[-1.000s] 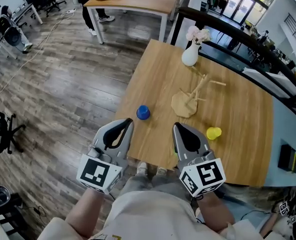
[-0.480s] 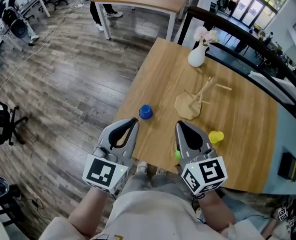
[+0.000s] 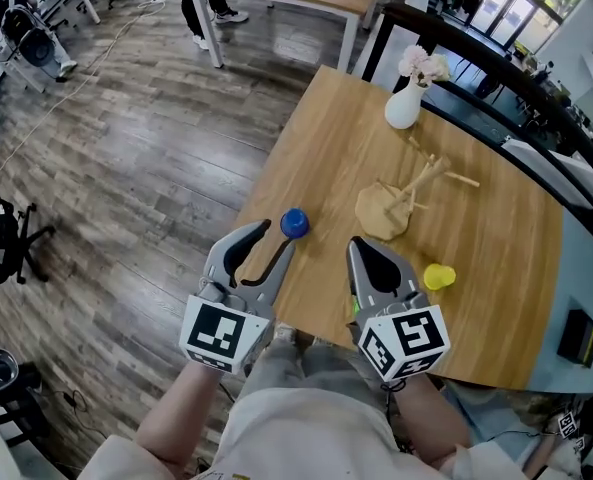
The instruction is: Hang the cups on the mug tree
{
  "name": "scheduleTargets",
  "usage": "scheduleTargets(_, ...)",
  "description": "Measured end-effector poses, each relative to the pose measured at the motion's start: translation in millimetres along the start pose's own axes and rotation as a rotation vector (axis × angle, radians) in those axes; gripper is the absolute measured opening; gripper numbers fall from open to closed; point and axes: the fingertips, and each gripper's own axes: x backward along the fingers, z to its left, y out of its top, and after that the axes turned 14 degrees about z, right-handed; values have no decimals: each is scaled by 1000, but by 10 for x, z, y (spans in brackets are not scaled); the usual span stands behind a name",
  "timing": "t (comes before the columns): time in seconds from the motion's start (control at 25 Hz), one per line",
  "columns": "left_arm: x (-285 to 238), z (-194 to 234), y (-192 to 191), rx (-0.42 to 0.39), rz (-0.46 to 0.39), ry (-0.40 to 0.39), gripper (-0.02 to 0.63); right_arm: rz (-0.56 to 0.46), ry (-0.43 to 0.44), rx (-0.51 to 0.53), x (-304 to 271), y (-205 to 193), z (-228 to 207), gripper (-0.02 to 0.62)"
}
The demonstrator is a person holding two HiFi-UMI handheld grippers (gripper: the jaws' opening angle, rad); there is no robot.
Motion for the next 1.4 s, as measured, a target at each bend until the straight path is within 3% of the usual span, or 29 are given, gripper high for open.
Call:
scheduleTargets(0.24,-468,124,-393,-22,85,-34,215,48,3,-12,-433,-192,-106,1)
scheduleTargets(0.6,-1077,243,-974,-52,180,-64,267,115,9,-50,-1016,-572,-259,0)
scheduleTargets(1.08,-1710,398,-1809,-47,266,-94,282,156,19,-83,-1578,-1112,-217,1)
scheduleTargets(1.4,-1998,413,-2089,-52,312,-95,282,167,14,-94,-1706,-1276,-314,0)
